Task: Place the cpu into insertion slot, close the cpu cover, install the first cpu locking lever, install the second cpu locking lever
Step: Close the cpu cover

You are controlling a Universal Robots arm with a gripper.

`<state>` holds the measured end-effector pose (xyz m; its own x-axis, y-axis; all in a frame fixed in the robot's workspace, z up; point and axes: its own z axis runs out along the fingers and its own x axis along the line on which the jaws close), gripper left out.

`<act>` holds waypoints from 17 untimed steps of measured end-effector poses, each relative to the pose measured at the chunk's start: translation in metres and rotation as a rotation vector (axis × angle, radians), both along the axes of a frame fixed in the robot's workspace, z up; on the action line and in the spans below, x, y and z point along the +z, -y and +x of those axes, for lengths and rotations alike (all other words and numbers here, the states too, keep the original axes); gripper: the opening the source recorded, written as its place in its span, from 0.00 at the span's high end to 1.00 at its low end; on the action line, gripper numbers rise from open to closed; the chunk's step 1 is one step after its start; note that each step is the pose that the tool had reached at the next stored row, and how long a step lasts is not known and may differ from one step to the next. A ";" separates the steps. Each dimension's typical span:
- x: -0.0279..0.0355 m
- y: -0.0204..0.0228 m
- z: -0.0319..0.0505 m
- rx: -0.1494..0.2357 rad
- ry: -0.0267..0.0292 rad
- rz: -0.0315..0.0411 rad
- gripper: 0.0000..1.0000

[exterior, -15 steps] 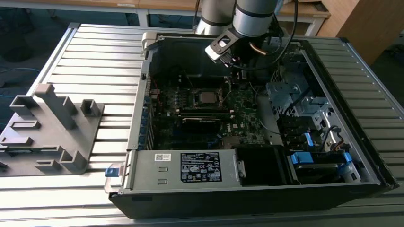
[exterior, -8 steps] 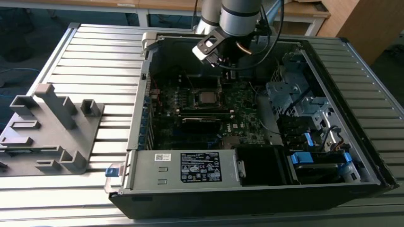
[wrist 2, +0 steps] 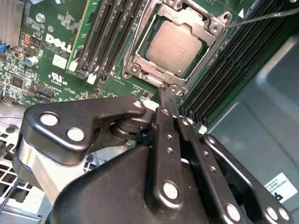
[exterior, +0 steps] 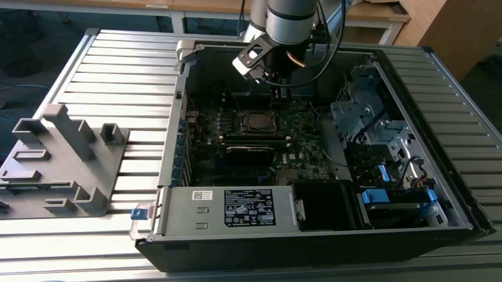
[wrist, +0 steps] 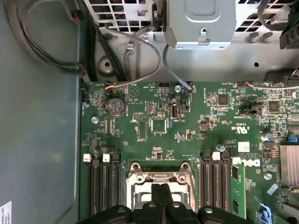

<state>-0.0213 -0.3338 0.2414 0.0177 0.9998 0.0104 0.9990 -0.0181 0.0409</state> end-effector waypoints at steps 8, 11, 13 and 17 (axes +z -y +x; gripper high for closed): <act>-0.0005 0.0000 0.0000 0.000 -0.0263 -0.0005 0.89; -0.0007 0.0000 0.0000 0.000 -0.0263 -0.0003 0.89; -0.0009 0.0000 -0.0009 0.000 -0.0262 -0.0002 0.89; -0.0020 0.0000 -0.0089 0.000 -0.0262 -0.0002 0.89</act>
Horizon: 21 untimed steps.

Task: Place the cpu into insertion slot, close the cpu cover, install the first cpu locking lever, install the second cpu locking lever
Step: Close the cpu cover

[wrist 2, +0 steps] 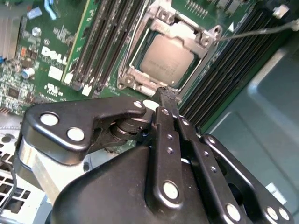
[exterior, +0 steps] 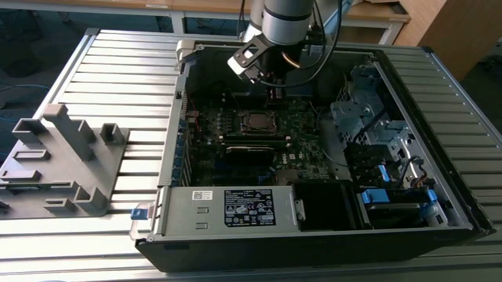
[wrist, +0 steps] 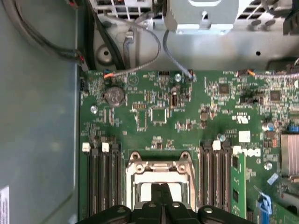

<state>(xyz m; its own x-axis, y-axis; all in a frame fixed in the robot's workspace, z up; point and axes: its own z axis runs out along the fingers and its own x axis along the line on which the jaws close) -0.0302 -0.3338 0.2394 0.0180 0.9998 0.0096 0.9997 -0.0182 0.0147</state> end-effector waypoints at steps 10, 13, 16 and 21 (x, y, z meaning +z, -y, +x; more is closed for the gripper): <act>-0.0068 0.0054 -0.0096 0.000 -0.0001 -0.0002 0.89; -0.0086 0.0086 -0.0109 0.000 0.0001 -0.0002 0.89; -0.0095 0.0087 -0.0123 -0.003 -0.0001 -0.0004 0.89; -0.0099 0.0087 -0.0139 -0.003 0.0000 -0.0002 0.89</act>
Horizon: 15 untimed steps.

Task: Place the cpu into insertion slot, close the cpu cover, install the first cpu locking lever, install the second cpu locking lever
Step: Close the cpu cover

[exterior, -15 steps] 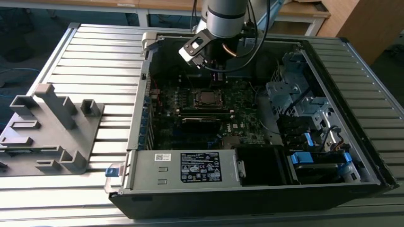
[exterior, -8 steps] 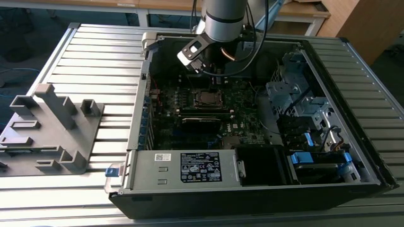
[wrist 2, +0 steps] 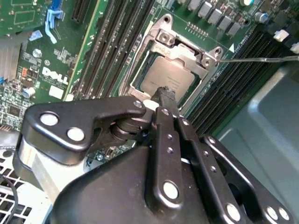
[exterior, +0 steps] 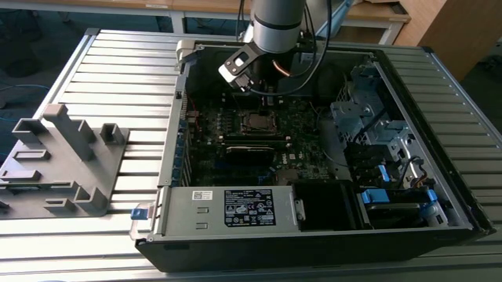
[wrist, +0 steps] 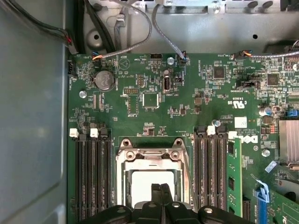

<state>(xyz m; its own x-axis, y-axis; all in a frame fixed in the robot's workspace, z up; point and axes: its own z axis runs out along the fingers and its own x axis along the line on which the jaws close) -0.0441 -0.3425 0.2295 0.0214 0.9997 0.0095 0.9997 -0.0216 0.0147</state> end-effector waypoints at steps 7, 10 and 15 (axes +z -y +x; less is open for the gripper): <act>-0.0027 -0.0006 -0.0045 0.014 -0.0001 0.0001 0.89; -0.0033 -0.0006 -0.0046 0.066 -0.0001 0.0001 0.89; -0.0041 -0.0006 -0.0046 0.157 -0.0001 0.0001 0.89</act>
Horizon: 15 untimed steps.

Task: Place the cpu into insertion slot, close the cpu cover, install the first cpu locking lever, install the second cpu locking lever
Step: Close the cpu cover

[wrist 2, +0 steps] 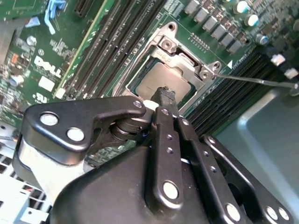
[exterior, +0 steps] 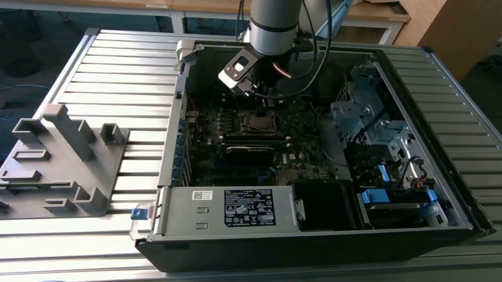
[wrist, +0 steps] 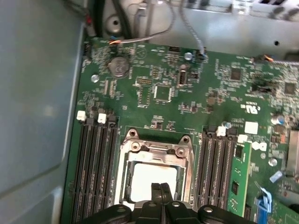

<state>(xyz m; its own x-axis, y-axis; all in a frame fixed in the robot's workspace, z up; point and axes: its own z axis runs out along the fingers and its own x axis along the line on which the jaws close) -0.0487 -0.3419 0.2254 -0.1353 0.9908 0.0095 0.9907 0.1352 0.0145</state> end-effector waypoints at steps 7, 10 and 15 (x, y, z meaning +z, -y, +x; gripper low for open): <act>-0.0005 0.0000 0.0000 0.103 0.0001 0.0001 0.89; -0.0007 0.0000 0.0000 0.154 0.0001 0.0000 0.89; -0.0007 0.0000 0.0000 0.156 0.0000 0.0000 0.89</act>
